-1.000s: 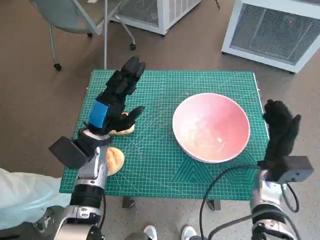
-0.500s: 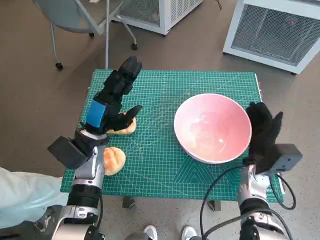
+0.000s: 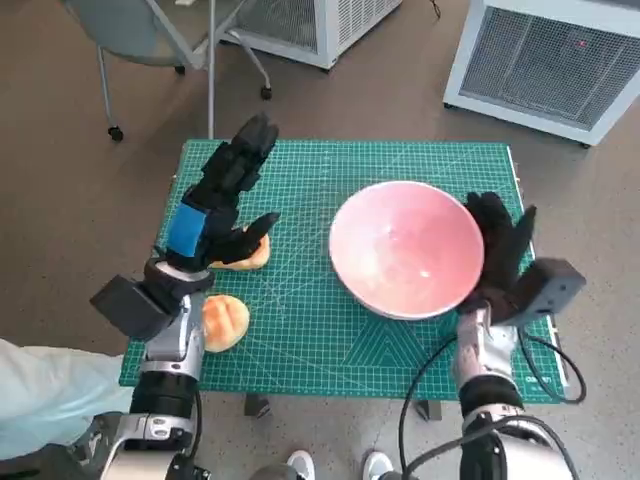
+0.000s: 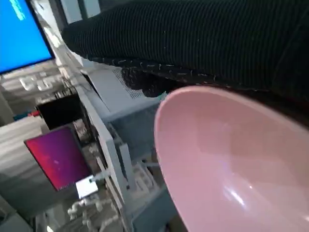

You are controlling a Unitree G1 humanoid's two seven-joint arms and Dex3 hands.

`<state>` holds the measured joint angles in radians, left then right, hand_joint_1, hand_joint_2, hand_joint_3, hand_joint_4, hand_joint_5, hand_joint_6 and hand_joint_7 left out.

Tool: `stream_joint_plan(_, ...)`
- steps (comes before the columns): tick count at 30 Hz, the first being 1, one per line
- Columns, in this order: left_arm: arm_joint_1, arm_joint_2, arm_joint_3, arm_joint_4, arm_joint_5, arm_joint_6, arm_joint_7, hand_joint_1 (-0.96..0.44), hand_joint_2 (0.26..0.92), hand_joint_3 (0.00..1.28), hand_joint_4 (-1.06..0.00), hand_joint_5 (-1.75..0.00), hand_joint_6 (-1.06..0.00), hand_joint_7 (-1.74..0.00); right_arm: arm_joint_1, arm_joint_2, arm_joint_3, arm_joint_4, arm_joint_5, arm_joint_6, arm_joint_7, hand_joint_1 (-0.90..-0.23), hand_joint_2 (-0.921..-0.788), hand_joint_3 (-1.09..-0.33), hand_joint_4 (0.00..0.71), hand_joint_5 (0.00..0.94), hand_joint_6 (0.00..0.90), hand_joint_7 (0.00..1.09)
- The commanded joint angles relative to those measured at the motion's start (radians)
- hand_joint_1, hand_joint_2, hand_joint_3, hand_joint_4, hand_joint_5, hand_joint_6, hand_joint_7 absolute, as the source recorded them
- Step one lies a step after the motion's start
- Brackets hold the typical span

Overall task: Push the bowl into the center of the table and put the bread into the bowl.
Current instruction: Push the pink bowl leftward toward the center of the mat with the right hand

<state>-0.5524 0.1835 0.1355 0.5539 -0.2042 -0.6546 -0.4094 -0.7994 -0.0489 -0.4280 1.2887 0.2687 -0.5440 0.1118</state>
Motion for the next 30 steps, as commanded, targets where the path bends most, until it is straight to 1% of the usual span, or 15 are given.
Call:
stream_joint_plan(1, 0.026, 0.015, 0.01, -0.034, 0.005, -0.009, 0.01, -0.56, 0.921, 0.35, -0.25, 0.0, -0.28, -0.09, -0.015, 0.026, -0.003, 0.02, -0.001, 0.039, -0.004, -0.54, -0.921, -0.838, 0.337, 0.01, 0.33, 0.42)
stream_joint_plan(9, 0.057, 0.025, 0.012, -0.068, 0.022, -0.016, 0.036, -0.57, 0.921, 0.36, -0.25, 0.0, -0.28, -0.09, -0.046, 0.051, -0.006, 0.025, 0.002, 0.075, 0.008, -0.551, -0.921, -0.839, 0.341, 0.008, 0.342, 0.41)
stream_joint_plan(11, 0.065, 0.025, 0.013, -0.078, 0.024, -0.013, 0.042, -0.57, 0.921, 0.36, -0.25, 0.0, -0.28, -0.08, -0.052, 0.056, -0.005, 0.026, 0.0, 0.083, 0.005, -0.547, -0.921, -0.842, 0.339, 0.006, 0.345, 0.4)
stream_joint_plan(16, 0.082, 0.025, 0.014, -0.103, 0.023, -0.005, 0.056, -0.57, 0.921, 0.36, -0.24, 0.0, -0.28, -0.08, -0.062, 0.064, 0.007, 0.029, -0.016, 0.098, -0.002, -0.545, -0.921, -0.847, 0.34, 0.005, 0.348, 0.4)
stream_joint_plan(21, 0.092, 0.022, 0.014, -0.116, 0.03, -0.001, 0.074, -0.57, 0.921, 0.37, -0.24, 0.0, -0.28, -0.08, -0.064, 0.067, 0.018, 0.03, -0.028, 0.108, -0.004, -0.551, -0.921, -0.849, 0.344, 0.006, 0.347, 0.39)
stream_joint_plan(27, 0.1, 0.014, 0.009, -0.119, 0.026, 0.004, 0.084, -0.56, 0.921, 0.37, -0.24, 0.0, -0.28, -0.08, -0.067, 0.066, 0.01, 0.032, -0.023, 0.13, 0.009, -0.56, -0.921, -0.842, 0.357, 0.01, 0.369, 0.4)
stream_joint_plan(30, 0.101, 0.01, 0.005, -0.118, 0.028, 0.004, 0.089, -0.56, 0.921, 0.37, -0.24, 0.0, -0.28, -0.08, -0.07, 0.058, 0.01, 0.032, -0.025, 0.136, 0.014, -0.565, -0.921, -0.836, 0.364, 0.012, 0.381, 0.4)
